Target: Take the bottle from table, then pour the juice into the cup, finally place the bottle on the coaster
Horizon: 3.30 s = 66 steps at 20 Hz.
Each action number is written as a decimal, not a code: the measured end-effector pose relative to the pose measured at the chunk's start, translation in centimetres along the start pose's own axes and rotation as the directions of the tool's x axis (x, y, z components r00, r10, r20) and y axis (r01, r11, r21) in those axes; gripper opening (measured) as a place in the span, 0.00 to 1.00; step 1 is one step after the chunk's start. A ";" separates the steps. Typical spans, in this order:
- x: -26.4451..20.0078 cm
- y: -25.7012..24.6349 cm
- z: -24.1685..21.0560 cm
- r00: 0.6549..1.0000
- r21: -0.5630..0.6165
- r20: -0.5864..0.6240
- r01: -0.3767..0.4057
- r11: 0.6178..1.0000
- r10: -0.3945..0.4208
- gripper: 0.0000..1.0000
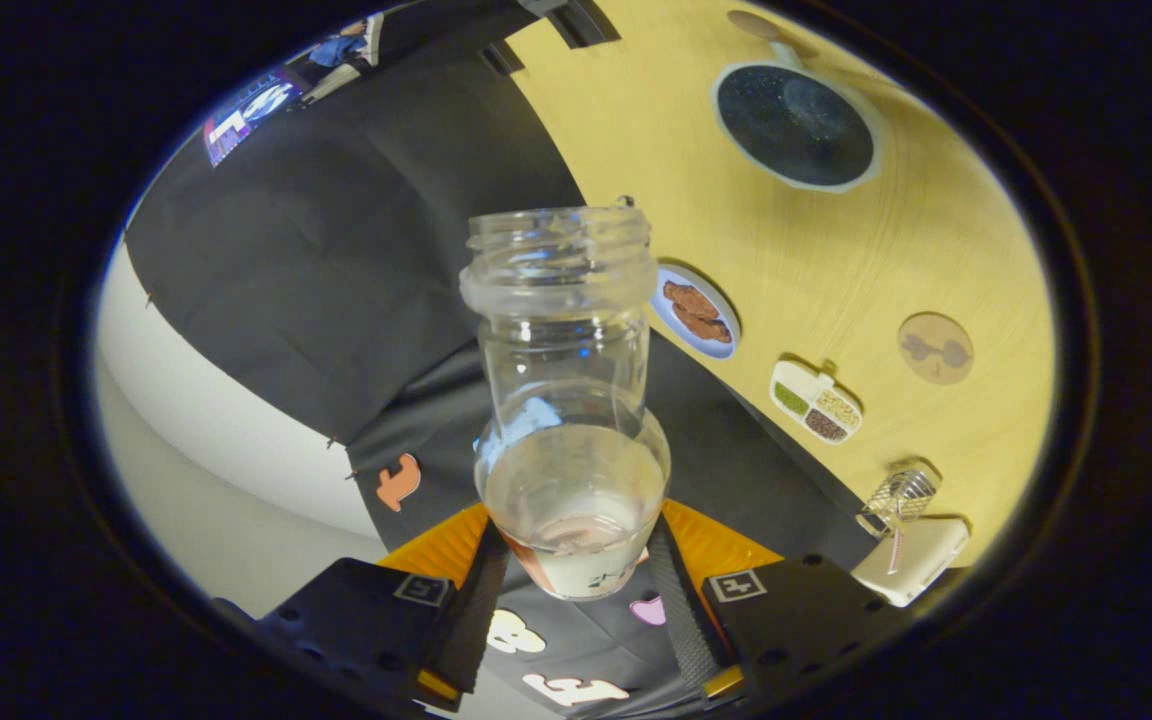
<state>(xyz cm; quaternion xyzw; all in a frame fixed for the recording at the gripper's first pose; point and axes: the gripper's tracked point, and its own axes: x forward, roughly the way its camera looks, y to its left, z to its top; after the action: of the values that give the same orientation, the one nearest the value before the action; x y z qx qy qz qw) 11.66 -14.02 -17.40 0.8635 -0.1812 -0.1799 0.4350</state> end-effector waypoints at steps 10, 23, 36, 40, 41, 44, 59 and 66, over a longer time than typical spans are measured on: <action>-0.6 -2.0 -2.3 0.994 -0.309 -0.076 0.052 0.950 -0.079 0.78; -0.6 -5.7 -3.0 0.977 -0.744 -0.097 0.056 0.665 -0.190 0.78; -0.5 -13.6 1.9 0.961 -0.955 0.035 0.113 0.273 -0.273 0.78; 0.1 -15.9 2.8 0.957 -0.980 0.075 0.123 0.157 -0.279 0.78; 0.4 -16.4 3.1 0.957 -0.984 0.083 0.122 0.129 -0.277 0.78; 1.3 -17.6 4.3 0.958 -0.993 0.107 0.118 0.024 -0.265 0.78; 3.4 -23.0 6.2 0.935 -0.920 0.139 0.000 -0.392 -0.326 0.78; 3.5 -24.2 5.1 0.934 -0.827 0.106 -0.107 -0.551 -0.340 0.78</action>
<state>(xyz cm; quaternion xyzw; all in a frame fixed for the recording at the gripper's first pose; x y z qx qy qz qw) 16.11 -5.78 -40.51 0.0609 0.2404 -0.1846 0.9510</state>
